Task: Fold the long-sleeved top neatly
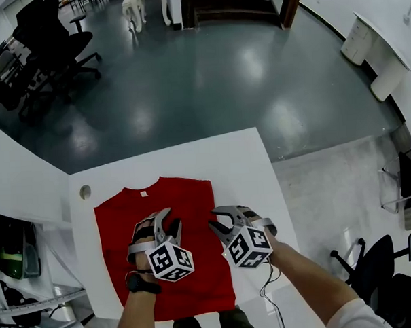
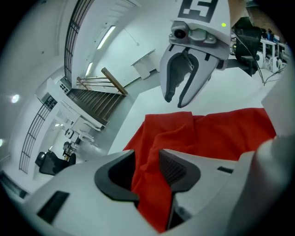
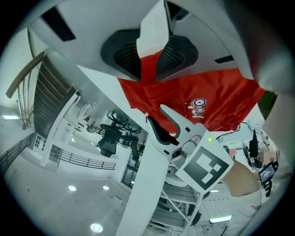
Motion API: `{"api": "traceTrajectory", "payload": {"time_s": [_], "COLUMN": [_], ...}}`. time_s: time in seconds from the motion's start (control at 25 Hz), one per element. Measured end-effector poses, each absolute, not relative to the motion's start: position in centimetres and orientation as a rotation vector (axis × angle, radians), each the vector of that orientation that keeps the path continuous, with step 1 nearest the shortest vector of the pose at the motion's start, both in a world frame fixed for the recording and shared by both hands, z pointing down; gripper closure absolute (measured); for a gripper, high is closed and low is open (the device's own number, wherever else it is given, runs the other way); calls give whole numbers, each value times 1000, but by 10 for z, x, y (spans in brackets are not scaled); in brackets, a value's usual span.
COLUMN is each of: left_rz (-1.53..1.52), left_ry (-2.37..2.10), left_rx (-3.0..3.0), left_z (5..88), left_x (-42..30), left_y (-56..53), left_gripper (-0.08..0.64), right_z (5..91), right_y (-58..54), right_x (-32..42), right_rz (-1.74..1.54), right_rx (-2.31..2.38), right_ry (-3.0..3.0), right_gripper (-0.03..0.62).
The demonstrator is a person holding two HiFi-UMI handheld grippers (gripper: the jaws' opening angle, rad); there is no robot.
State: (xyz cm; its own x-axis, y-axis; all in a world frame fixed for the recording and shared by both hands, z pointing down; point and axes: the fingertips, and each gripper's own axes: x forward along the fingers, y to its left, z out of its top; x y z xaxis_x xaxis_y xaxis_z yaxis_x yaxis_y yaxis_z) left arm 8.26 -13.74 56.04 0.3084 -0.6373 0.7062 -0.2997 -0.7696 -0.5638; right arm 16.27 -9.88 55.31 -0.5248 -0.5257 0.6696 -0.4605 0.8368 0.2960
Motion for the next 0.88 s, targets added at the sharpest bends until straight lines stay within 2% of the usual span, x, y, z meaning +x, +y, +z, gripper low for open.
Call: {"api": "traceTrajectory", "payload": {"time_s": [0.4, 0.88], "left_rz": [-1557, -1671], "left_ry": [1040, 1111], "left_rx": [-2236, -2312], "left_z": [555, 576], "left_x": [-21, -110], "left_y": [-159, -178], "left_gripper": [394, 394], "right_z": [552, 566], "right_y": [-122, -154], "right_x": [136, 103], "right_rz": [-74, -35], "right_rx": [710, 698], "right_ry": [-2208, -2179], "right_gripper": [481, 480]}}
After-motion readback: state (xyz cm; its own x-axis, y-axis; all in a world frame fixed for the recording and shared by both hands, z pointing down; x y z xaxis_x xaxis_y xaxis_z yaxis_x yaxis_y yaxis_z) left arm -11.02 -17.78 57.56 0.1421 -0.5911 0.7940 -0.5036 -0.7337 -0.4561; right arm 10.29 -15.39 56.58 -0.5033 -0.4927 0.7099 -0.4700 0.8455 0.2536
